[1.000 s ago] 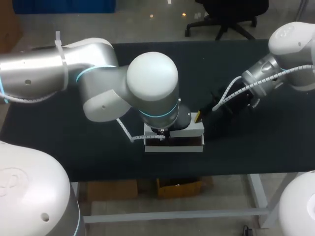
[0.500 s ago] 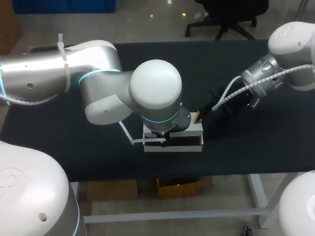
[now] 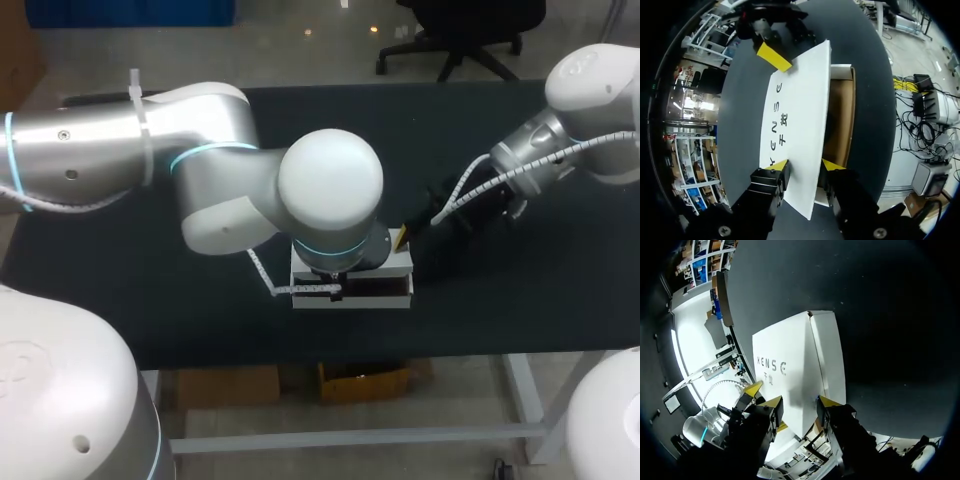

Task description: Assemble the packaging by folding the flat box into shape, placing the metal phone stand inside, and closing the box properly

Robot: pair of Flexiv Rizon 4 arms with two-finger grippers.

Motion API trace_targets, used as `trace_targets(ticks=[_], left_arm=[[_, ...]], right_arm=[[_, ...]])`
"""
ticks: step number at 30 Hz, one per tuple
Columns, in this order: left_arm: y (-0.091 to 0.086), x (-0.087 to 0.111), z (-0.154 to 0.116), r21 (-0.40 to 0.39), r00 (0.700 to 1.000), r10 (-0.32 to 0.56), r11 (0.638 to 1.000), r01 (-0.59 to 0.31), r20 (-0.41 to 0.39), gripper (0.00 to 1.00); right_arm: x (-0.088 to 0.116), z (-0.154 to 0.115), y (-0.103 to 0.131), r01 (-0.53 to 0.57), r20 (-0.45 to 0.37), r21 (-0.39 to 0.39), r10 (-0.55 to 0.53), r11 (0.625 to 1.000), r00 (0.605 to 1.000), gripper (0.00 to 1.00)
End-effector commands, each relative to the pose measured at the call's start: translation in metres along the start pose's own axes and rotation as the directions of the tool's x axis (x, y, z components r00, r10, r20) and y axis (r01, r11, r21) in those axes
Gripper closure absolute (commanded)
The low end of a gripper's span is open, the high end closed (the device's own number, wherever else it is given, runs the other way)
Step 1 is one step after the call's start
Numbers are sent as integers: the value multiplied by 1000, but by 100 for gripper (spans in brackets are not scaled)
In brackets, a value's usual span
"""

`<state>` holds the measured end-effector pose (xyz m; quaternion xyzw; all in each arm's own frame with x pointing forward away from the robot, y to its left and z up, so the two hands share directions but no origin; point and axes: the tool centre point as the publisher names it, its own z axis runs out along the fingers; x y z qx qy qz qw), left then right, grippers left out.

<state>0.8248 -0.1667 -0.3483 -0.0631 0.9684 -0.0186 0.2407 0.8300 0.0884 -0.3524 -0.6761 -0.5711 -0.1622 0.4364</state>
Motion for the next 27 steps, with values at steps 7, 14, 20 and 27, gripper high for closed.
trace_targets(ticks=[7,14,20,27], left_arm=[[-4,3,3,-18,1000,-1,1000,1,14,61],[-3,4,4,-18,1000,-1,1000,1,14,61],[-2,5,6,-18,1000,-3,1000,3,10,61],[-1,6,8,-17,1000,-5,1000,5,7,60]], right_arm=[[-1,-2,0,1,-1,2,-1,1000,1000,59],[-2,-1,1,-3,0,3,3,1000,1000,60],[-3,-3,0,-3,3,-3,3,1000,1000,59],[-3,-4,0,-3,5,-6,3,1000,1000,59]])
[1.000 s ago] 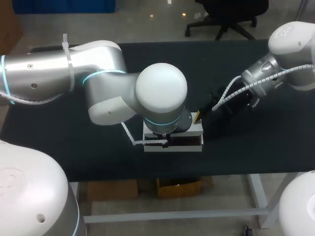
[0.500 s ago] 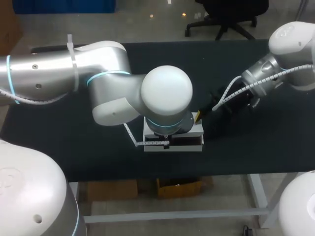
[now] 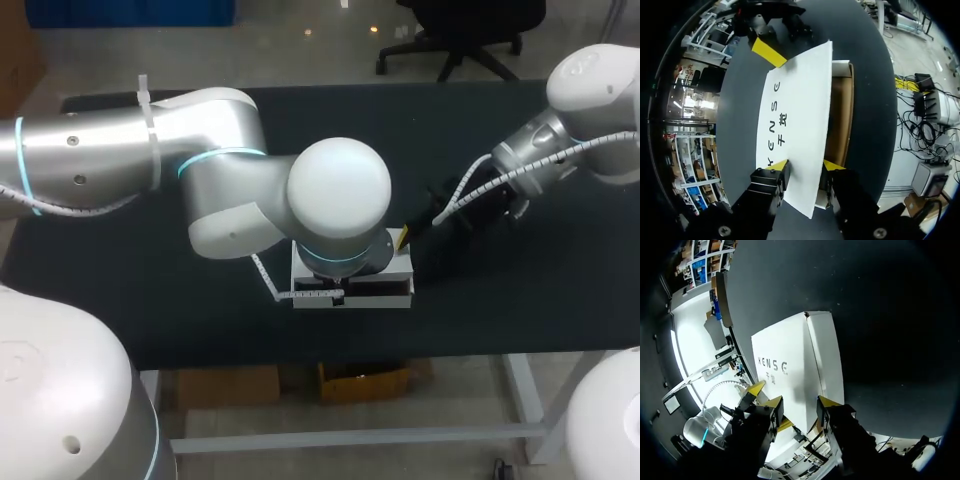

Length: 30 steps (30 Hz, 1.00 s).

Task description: Assemble the packaging by folding the flat box into shape, placing the metal phone stand inside, and closing the box properly

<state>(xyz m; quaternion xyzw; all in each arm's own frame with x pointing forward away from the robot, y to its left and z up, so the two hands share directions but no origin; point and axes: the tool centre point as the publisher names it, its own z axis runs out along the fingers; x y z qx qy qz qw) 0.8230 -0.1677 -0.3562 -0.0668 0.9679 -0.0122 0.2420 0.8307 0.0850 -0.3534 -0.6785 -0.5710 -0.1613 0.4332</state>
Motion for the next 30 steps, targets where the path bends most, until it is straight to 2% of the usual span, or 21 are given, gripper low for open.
trace_targets(ticks=[1,22,30], left_arm=[[-1,1,2,-3,1000,-1,1000,1,3,60],[-2,6,6,-5,1000,3,1000,-3,-1,59],[-1,7,6,-5,1000,2,1000,-2,-1,59]], right_arm=[[0,-1,-1,0,0,-1,0,1000,1000,59],[-3,-4,-4,-3,-1,-7,3,1000,1000,58],[-7,-13,-6,4,-7,-26,-4,1000,1000,58]])
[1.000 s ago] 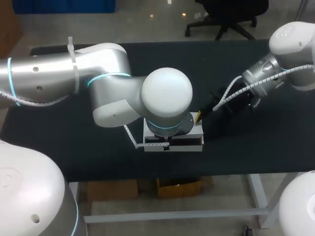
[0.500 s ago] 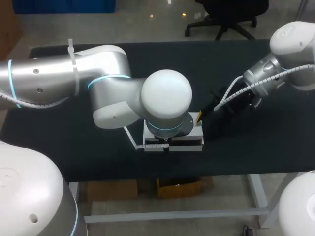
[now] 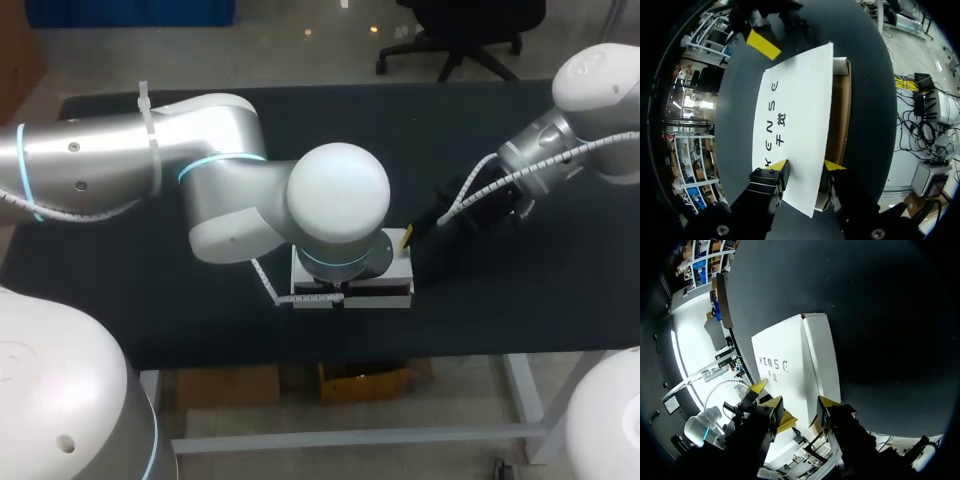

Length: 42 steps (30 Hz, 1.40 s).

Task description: Assemble the packaging by folding the flat box into shape, placing the metal phone stand inside, and closing the box properly

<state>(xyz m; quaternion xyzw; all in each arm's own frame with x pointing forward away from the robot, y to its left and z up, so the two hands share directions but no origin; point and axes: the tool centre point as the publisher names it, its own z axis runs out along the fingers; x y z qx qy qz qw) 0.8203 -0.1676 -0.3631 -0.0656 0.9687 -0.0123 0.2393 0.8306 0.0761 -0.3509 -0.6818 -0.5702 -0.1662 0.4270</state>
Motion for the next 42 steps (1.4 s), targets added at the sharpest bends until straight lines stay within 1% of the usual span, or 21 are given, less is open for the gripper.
trace_targets(ticks=[1,7,10,11,12,13,14,21,27,34,42], left_arm=[[-2,1,1,-5,1000,-1,1000,1,5,59],[-2,1,1,-5,1000,-2,1000,3,6,58],[-2,1,1,-5,1000,-3,1000,3,5,58],[-2,1,1,-5,1000,-4,1000,4,5,58],[-2,2,1,-5,1000,-4,1000,4,5,57],[-2,2,1,-5,1000,-4,1000,4,5,57],[-2,2,1,-4,1000,-4,1000,4,5,57],[-2,2,0,-3,1000,-3,1000,3,5,57],[-2,2,0,-2,1000,-3,1000,3,6,57],[-1,2,0,-3,1000,-6,1000,6,4,58],[-1,2,0,-2,1000,-6,1000,6,4,58]], right_arm=[[-2,-6,-6,5,-8,-11,-5,1000,1000,59],[-1,-10,-12,18,-6,-29,-18,999,1000,59],[0,-12,-15,27,-5,-36,-27,999,1000,63],[0,-12,-16,30,-4,-39,-30,999,1000,69],[0,-13,-17,33,-3,-42,-33,999,999,78],[0,-13,-18,36,0,-47,-36,998,999,96],[0,-14,-19,39,4,-51,-39,998,999,100],[5,-15,-31,73,13,-71,-72,995,997,100],[11,-12,-36,104,25,-74,-102,992,994,100],[12,-11,-35,117,35,-73,-115,990,993,100],[14,-1,-30,124,44,-55,-122,991,992,100]])
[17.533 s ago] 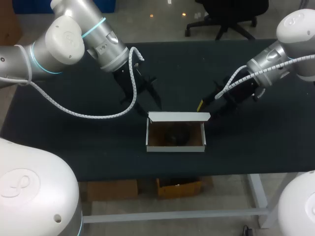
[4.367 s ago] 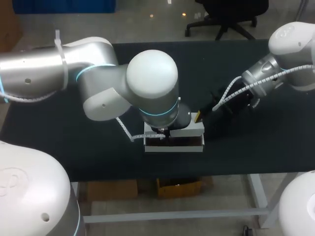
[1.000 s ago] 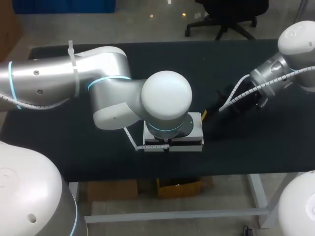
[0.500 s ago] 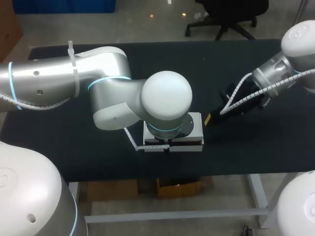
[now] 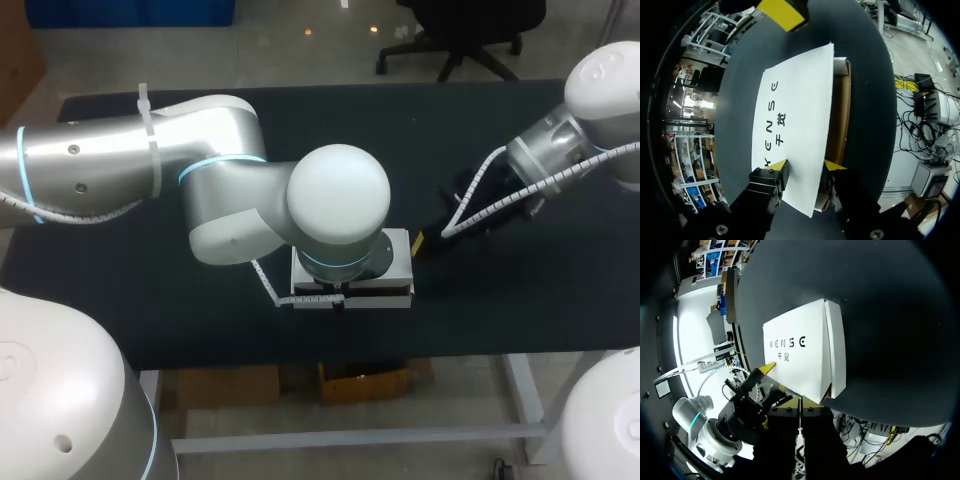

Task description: Assemble the packaging by folding the flat box into shape, placing the metal phone stand inside, and closing the box properly

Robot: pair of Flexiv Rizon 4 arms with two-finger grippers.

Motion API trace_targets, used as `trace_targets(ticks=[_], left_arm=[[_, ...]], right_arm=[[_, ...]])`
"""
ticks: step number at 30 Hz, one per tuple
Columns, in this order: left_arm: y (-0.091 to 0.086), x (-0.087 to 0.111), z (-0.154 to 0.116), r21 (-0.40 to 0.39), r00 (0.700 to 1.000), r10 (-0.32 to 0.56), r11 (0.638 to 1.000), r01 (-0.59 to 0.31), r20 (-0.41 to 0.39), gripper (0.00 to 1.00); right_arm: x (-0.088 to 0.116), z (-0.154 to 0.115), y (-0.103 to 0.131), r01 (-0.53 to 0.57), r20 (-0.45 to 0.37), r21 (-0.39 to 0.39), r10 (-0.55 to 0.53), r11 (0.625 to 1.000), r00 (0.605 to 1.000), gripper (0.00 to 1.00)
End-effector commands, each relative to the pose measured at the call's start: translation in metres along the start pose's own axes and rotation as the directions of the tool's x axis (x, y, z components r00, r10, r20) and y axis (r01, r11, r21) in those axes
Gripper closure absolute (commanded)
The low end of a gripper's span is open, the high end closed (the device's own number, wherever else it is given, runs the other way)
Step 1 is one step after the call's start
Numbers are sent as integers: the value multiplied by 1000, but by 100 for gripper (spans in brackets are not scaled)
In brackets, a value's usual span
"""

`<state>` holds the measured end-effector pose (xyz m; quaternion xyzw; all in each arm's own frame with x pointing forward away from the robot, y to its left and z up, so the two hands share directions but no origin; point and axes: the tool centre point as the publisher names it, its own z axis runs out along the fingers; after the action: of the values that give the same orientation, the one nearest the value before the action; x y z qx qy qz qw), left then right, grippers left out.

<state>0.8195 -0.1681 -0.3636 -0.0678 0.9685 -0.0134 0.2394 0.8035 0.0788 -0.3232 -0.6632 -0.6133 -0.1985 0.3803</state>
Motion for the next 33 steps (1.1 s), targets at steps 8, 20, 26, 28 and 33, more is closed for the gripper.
trace_targets(ticks=[8,20,26,28,33], left_arm=[[-1,1,1,-3,1000,-1,1000,1,4,58],[-1,1,1,-3,1000,-1,1000,1,4,58],[-1,1,1,-4,1000,-3,1000,3,3,58],[-1,1,1,-3,1000,-5,1000,5,3,58],[0,1,1,-4,1000,-6,1000,6,2,58]], right_arm=[[-1,17,8,0,4,32,0,999,1000,100],[-7,28,6,-8,4,49,8,999,1000,100],[-8,30,4,-12,5,53,12,999,1000,100],[-9,30,4,-14,6,53,14,998,1000,100],[-11,33,3,-17,9,56,17,998,1000,100]])
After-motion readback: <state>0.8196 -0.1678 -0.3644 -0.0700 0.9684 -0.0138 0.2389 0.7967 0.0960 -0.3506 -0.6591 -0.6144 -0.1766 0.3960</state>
